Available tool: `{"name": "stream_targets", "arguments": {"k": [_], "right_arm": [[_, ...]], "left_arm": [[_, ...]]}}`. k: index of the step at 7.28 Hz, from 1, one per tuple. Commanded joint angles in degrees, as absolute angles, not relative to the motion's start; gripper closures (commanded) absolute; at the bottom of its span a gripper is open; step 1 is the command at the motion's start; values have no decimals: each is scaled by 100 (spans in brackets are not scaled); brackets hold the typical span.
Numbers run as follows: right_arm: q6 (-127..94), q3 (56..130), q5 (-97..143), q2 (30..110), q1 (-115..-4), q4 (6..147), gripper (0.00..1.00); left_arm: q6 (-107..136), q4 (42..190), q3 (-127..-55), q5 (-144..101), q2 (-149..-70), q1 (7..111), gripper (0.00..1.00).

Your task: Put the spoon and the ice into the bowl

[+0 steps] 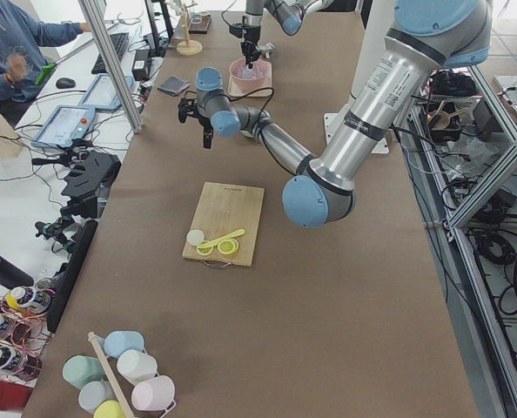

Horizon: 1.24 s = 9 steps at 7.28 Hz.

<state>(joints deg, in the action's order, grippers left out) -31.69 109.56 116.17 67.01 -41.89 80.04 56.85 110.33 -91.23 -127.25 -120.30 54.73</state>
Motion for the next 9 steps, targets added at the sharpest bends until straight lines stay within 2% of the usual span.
{"name": "stream_targets", "arguments": {"k": [1, 2, 4, 5, 6, 8, 9], "right_arm": [[-4434, 10226, 10752, 5508, -3334, 8033, 100], [-4839, 9882, 10279, 5171, -2983, 7990, 100], [-4992, 9765, 9950, 5045, -2655, 7980, 100], [-5027, 9765, 9854, 5071, -2541, 7972, 62], [-5062, 9817, 9853, 5080, -2540, 7972, 1], [-5010, 10062, 9957, 5272, -2705, 8015, 0], [-4958, 10377, 10489, 5674, -3203, 8042, 0]], "left_arm": [[4567, 11039, -9333, -13235, -11227, 6097, 3], [4388, 11004, -9299, -13228, -11119, 6213, 3], [4394, 10995, -9185, -13184, -11092, 6293, 2], [4438, 10995, -9132, -13175, -11092, 6293, 3], [4465, 11004, -9114, -13210, -11092, 6302, 3], [4378, 11004, -9123, -13219, -11083, 6354, 3], [3959, 10995, -9123, -13236, -10961, 6502, 3]]}}
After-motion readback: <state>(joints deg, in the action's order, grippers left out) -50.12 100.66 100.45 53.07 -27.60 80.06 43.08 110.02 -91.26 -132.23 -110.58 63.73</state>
